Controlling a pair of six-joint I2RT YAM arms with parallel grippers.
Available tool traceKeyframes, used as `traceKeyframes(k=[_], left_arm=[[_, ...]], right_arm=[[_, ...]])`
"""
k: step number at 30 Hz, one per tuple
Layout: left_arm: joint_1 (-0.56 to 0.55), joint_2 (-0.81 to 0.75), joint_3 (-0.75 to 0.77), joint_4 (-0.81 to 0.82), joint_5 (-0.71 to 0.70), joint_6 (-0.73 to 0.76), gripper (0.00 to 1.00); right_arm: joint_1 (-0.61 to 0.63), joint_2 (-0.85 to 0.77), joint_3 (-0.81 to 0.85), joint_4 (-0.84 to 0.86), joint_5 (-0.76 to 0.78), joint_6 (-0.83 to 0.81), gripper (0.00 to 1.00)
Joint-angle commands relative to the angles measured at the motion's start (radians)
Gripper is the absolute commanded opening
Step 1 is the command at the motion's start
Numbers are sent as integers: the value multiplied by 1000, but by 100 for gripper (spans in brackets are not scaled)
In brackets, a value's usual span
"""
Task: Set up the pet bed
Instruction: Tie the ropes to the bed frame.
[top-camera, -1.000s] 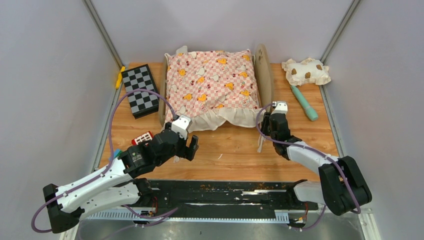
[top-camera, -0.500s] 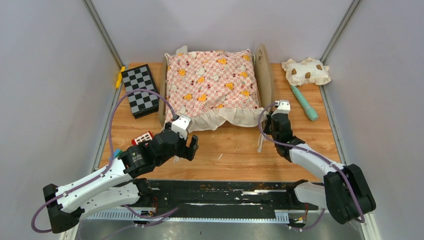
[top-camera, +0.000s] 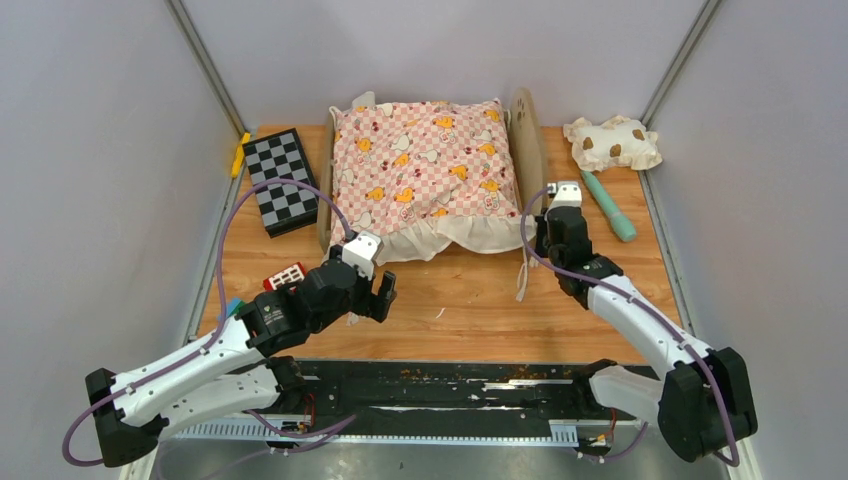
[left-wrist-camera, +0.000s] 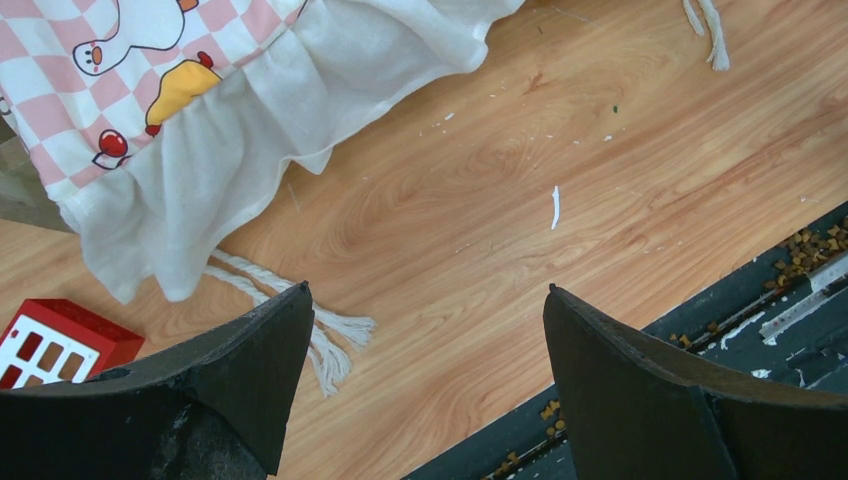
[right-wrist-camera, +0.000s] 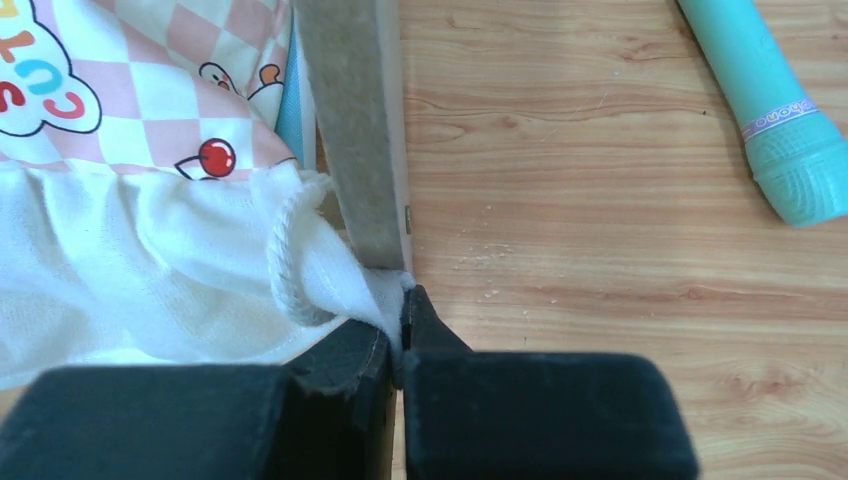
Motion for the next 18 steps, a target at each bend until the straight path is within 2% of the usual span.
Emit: traceKeyframes(k=[1, 10, 18], left_arm=[[-2, -17, -3, 12, -8, -9, 92], [-2, -14, -4, 9, -13, -11, 92], [-2, -13, -4, 6, -15, -11, 92]], right_arm=[[-4, 34, 106, -150, -55, -53, 0], [-4, 94, 177, -182, -362, 30, 0], [-6, 149, 135, -37, -426, 212, 0]])
